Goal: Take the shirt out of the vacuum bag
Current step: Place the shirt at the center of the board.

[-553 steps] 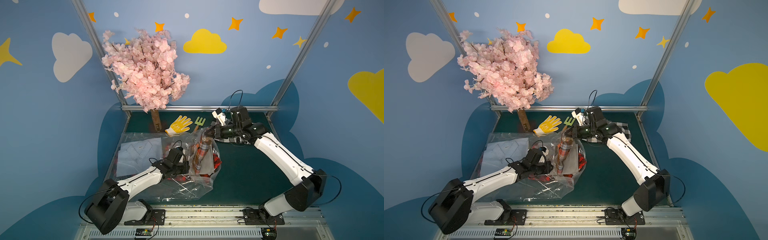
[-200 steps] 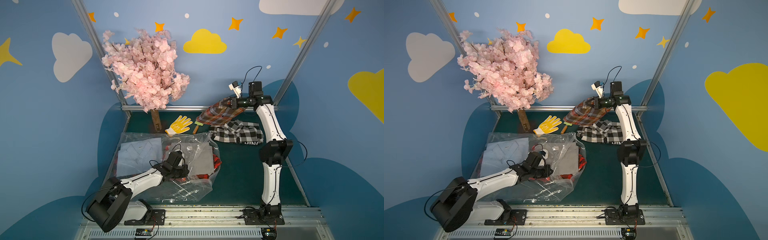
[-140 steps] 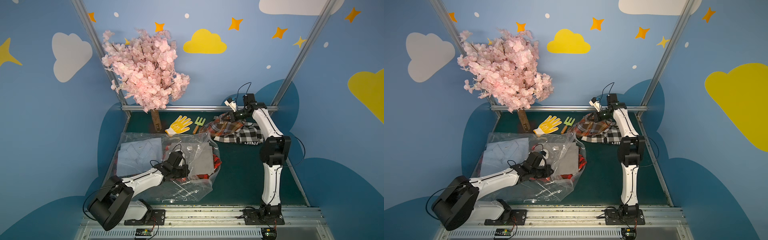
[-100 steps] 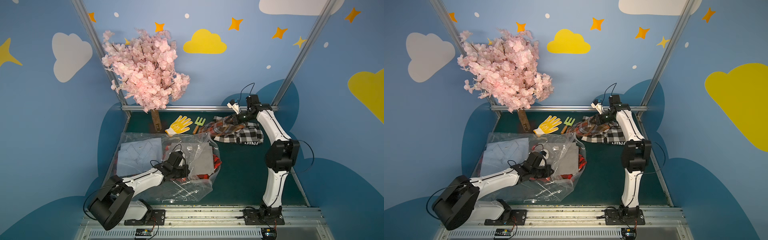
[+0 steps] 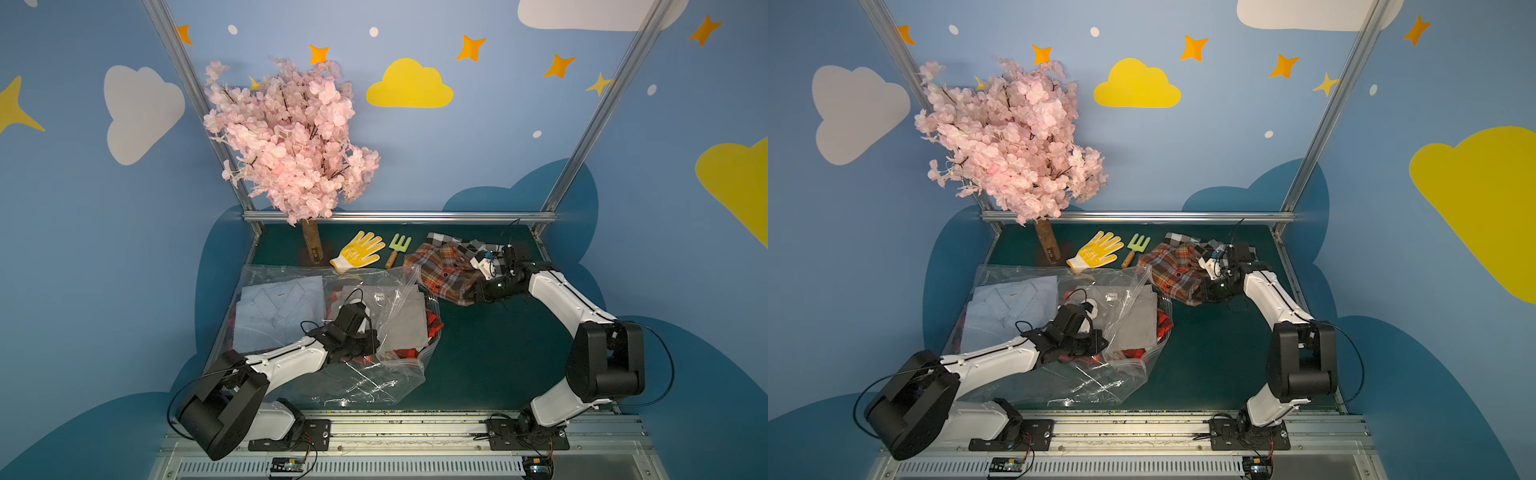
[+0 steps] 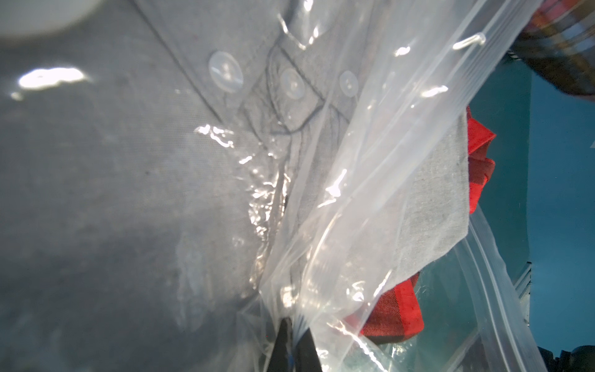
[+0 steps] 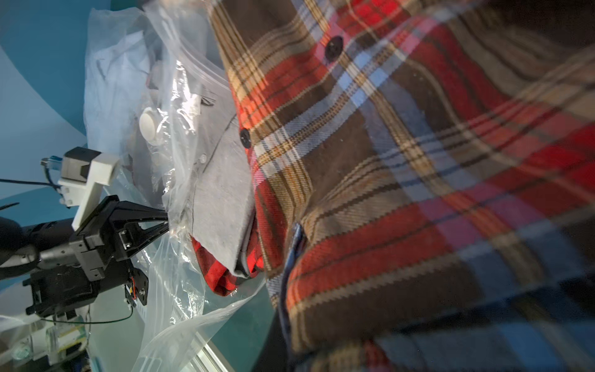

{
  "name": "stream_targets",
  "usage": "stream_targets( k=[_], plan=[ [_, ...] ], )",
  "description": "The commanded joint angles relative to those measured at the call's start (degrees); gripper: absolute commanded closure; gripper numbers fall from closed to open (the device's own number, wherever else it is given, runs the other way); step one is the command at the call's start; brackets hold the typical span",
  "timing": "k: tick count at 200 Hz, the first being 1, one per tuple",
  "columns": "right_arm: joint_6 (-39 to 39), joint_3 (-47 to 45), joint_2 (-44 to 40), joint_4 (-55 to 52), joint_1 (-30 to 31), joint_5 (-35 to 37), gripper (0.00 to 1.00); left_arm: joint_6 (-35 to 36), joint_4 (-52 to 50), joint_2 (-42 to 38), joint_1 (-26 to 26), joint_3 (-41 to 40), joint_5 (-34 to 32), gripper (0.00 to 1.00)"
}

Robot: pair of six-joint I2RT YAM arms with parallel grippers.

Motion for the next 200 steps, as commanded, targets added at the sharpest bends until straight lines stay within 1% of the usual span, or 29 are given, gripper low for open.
stream_targets(
  k=[1, 14, 31, 55, 79, 105, 118, 127, 167, 185, 200],
  plan=[
    [7.81, -4.6, -4.68, 1.75, -1.24, 0.04, 0.79, 0.68, -1.43, 0.9, -0.13, -1.15, 0.69, 0.97],
    [11.51, -7.77, -5.84, 3.32, -1.97, -2.9, 0.67, 0.68, -0.99, 1.1, -0.11, -1.39, 0.67, 0.97],
    [15.63, -10.98, -6.38, 3.82, -2.67, -2.98, 0.49, 0.68, -0.85, 1.69, -0.14, -1.13, 0.99, 0.97],
    [19.02, -15.2, -8.86, 5.84, -4.03, -6.3, 0.39, 0.48, -0.76, 1.15, -0.15, -1.56, 0.85, 0.97],
    [24.01, -18.87, -14.2, 7.22, -7.5, -5.13, 0.27, 0.63, -1.36, 0.37, -0.1, -1.65, 0.44, 0.97],
    [28.77, -22.45, -16.83, 8.22, -11.64, -1.32, 0.25, 0.6, -1.46, -0.06, -0.15, -1.57, 0.44, 0.97],
    [30.93, -24.56, -16.54, 10.5, -13.06, -0.4, 0.24, 0.59, -1.38, -0.25, -0.14, -1.48, 0.49, 0.97],
    [32.38, -25.98, -15.9, 12.96, -13.42, 1.9, 0.23, 0.5, -1.31, -0.44, -0.11, -1.46, 0.57, 0.97],
    [37.32, -25.59, -7.88, 20.21, -14.63, 6.96, 0.19, 0.93, -2.41, -1.13, -0.16, -1.16, 0.44, 0.97],
    [39.03, -24.4, -4.84, 22.94, -14.09, 9.44, 0.19, 0.9, -2.56, -2.18, -0.04, -1.92, -0.23, 0.97],
    [39.58, -22.39, -2.01, 23.09, -13.4, 11.42, 0.18, 0.68, -2.59, -2.82, 0.09, -2.55, -0.57, 0.97]
  ],
)
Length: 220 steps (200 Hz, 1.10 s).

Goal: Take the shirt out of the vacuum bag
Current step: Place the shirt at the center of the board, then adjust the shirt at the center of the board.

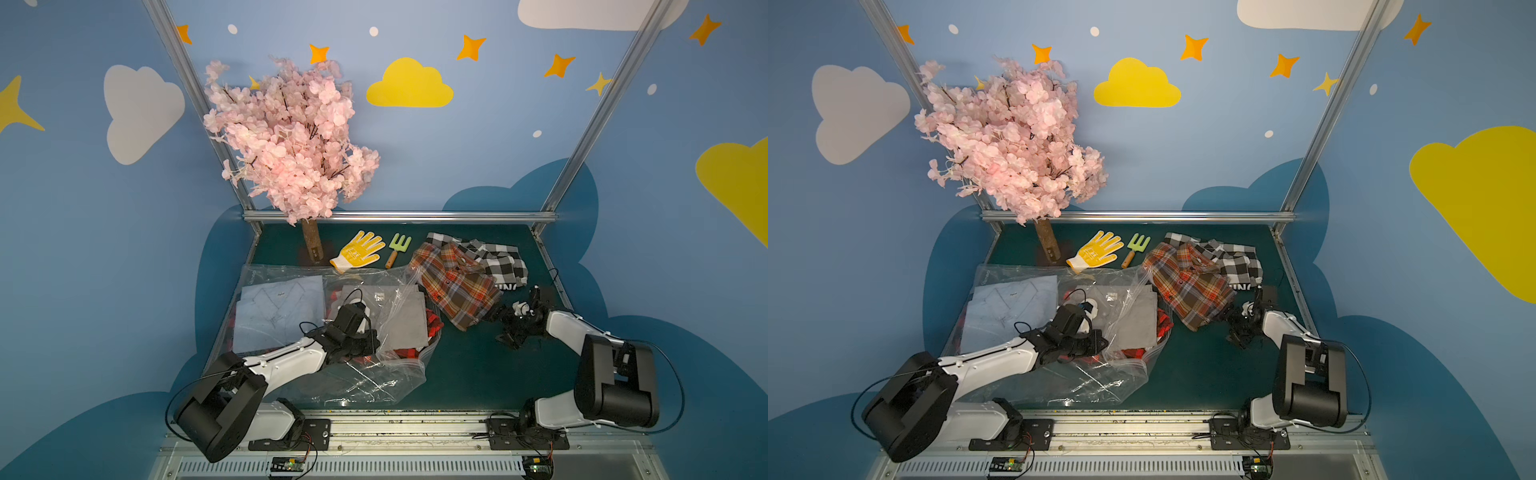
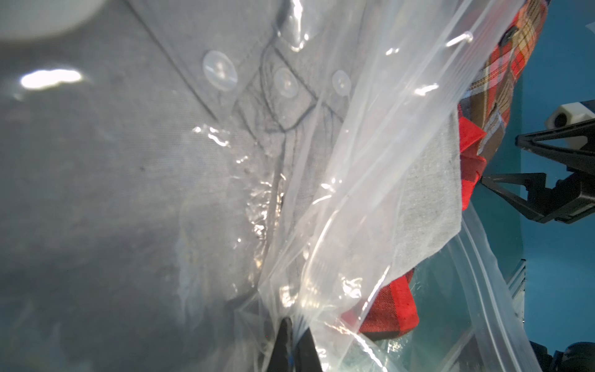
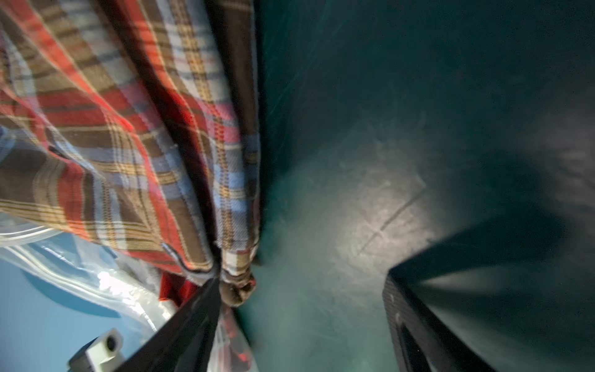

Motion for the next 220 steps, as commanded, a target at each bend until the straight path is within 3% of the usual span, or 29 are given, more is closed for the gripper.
stream_targets(
  k=[1, 41, 87, 141, 182, 203, 220],
  plan=[
    [3.03, 2.78, 3.88, 4.61, 0.89, 5.73, 0.18, 0.66, -3.12, -1.47, 0.1, -1.71, -0.81, 0.97],
    [6.61, 4.82, 8.66, 8.85, 3.07, 11.11, 0.18, 0.72, -3.57, -2.18, 0.34, -2.05, -0.9, 0.97],
    [9.57, 6.81, 13.85, 14.66, 6.66, 11.29, 0.18, 0.83, -3.48, -1.85, 0.57, -1.66, -0.95, 0.97],
    [8.67, 12.89, 19.29, 13.05, 8.34, 10.99, 0.23, 0.92, -3.75, -1.89, 0.64, -2.01, -0.82, 0.97],
    [6.26, 17.11, 21.81, 9.83, 9.38, 10.69, 0.47, 0.92, -3.66, -2.0, 0.9, -2.27, -0.77, 0.97],
    [5.92, 17.22, 22.18, 10.65, 9.17, 9.45, 0.78, 0.92, -3.66, -2.08, 1.05, -2.36, -0.6, 0.97],
    [5.91, 17.12, 21.7, 11.79, 9.14, 7.18, 0.92, 0.96, -3.88, -2.35, 1.07, -2.52, -0.59, 0.97]
  ],
)
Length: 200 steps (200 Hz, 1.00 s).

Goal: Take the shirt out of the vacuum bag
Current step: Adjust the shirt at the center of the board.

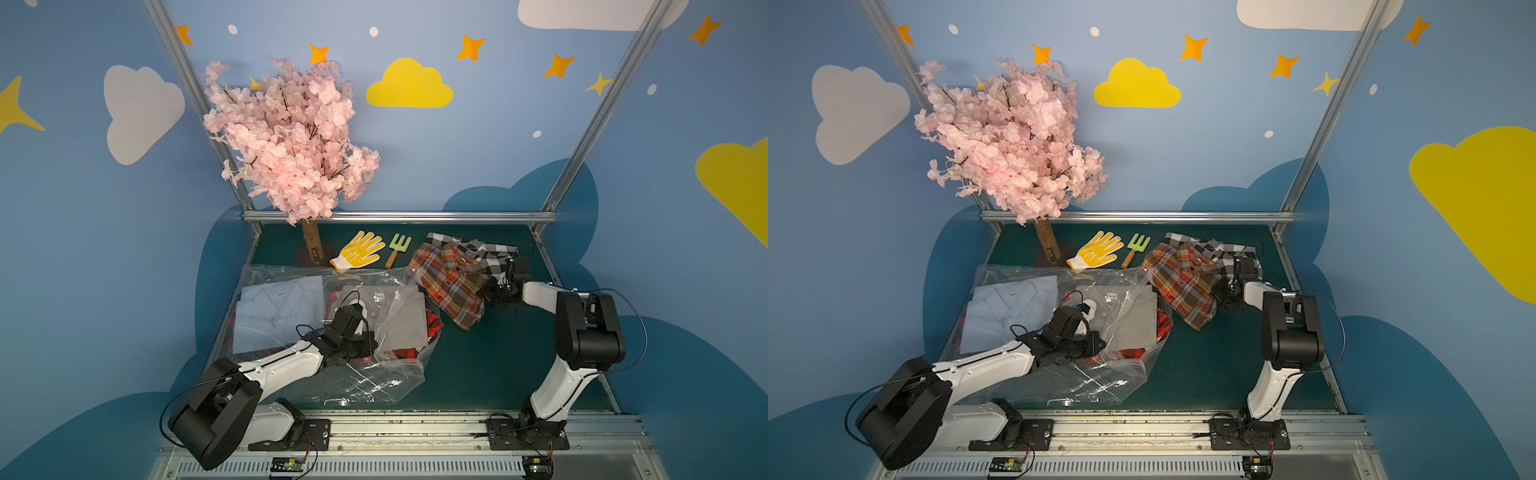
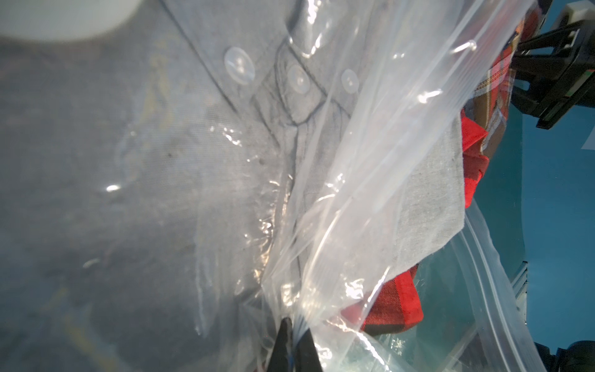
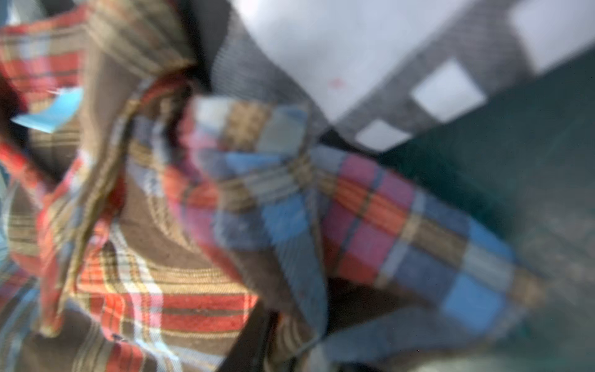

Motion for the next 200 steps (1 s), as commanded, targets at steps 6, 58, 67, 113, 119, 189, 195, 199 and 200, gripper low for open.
stream_targets(
  k=[6, 58, 67, 113, 119, 189, 195, 199, 200],
  plan=[
    [-1.25, -0.07, 0.87, -0.74, 0.47, -2.49, 0.96, 0.98, -3.34, -0.8, 0.4, -1.45, -0.06, 0.97],
    [-6.09, 6.69, -7.42, -7.72, 3.5, -6.25, 1.0, 1.21, -4.06, -2.52, 1.1, -1.83, -0.59, 0.97],
    [-7.17, 8.36, -8.73, -9.47, 4.38, -6.16, 1.0, 1.25, -4.06, -2.56, 1.19, -1.86, -0.58, 0.97],
    [-14.63, 20.78, -9.4, -19.48, 8.2, -7.73, 1.0, 1.07, -4.48, -2.38, 1.65, -1.67, -0.46, 0.97],
    [-15.68, 22.64, -8.92, -20.53, 8.56, -7.66, 1.0, 1.07, -4.65, -2.41, 1.72, -1.69, -0.5, 0.97],
    [-25.51, 45.36, 0.12, -28.75, 8.86, -7.61, 1.0, 1.42, -5.9, -3.94, 2.07, -2.39, -1.03, 0.97],
    [-25.91, 46.45, 0.63, -28.66, 8.56, -7.43, 1.0, 1.42, -5.9, -3.97, 2.11, -2.41, -1.03, 0.97],
    [-26.2, 47.07, 1.02, -28.59, 8.31, -7.25, 1.0, 1.41, -5.9, -3.97, 2.16, -2.44, -1.03, 0.97],
    [-26.22, 47.21, 1.06, -28.58, 8.23, -7.24, 1.0, 1.37, -5.9, -3.97, 2.16, -2.48, -1.03, 0.97]
  ],
)
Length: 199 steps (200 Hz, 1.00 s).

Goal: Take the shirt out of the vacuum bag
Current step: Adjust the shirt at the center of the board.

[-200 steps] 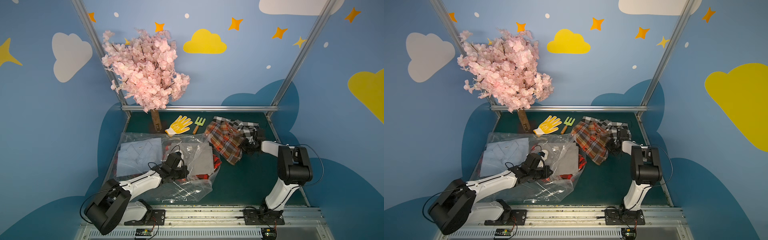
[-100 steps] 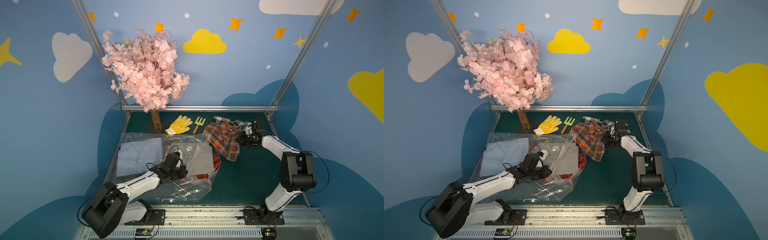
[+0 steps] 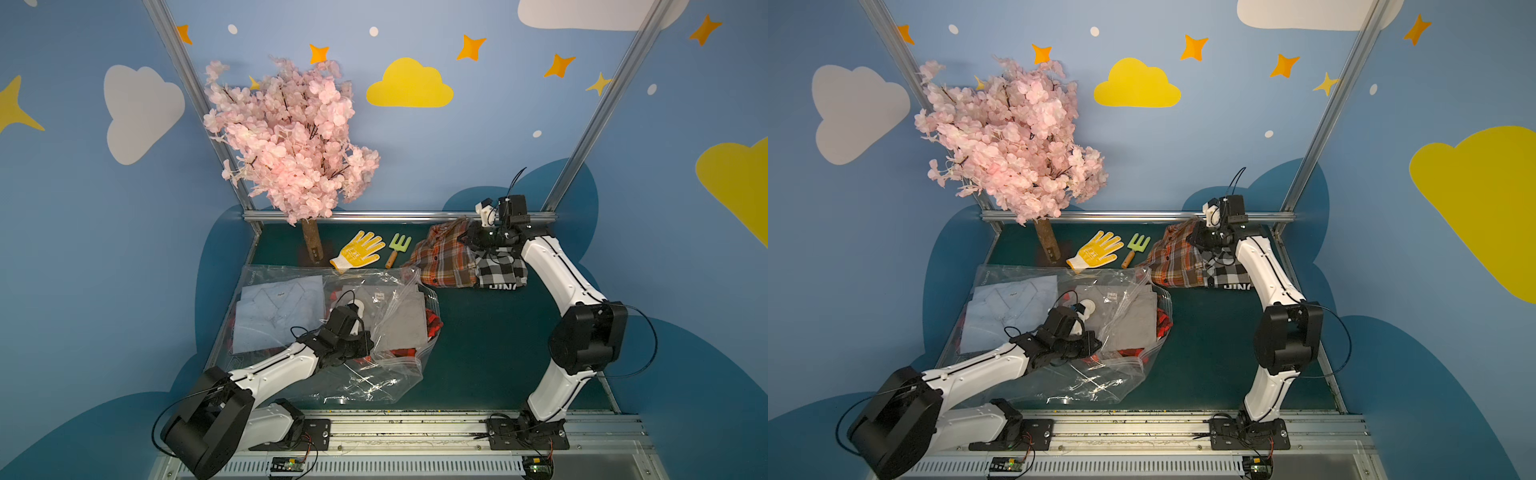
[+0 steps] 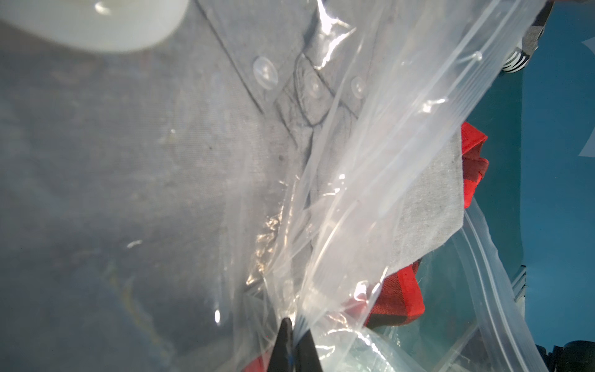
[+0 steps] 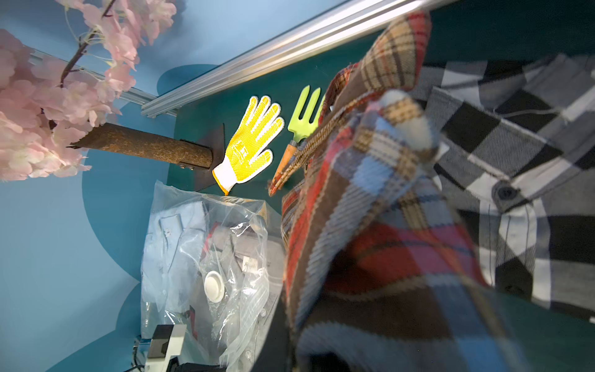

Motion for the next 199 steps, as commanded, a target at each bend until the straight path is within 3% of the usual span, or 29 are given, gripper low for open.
stream_targets(
  k=[1, 108, 199],
  plan=[
    [-4.24, 4.74, 1.75, -1.78, -1.05, 0.03, 1.0, 0.98, -3.26, -0.56, 0.54, -1.58, -1.05, 0.97],
    [-7.21, 10.13, 11.16, -1.03, -11.85, -5.57, 1.0, 1.45, -3.46, 0.26, 1.07, -1.87, -1.11, 0.97],
    [-15.64, 22.7, 22.18, -11.62, -16.09, 4.44, 1.0, 1.36, -3.2, 1.4, 1.07, -1.65, -0.35, 0.97]
  ],
)
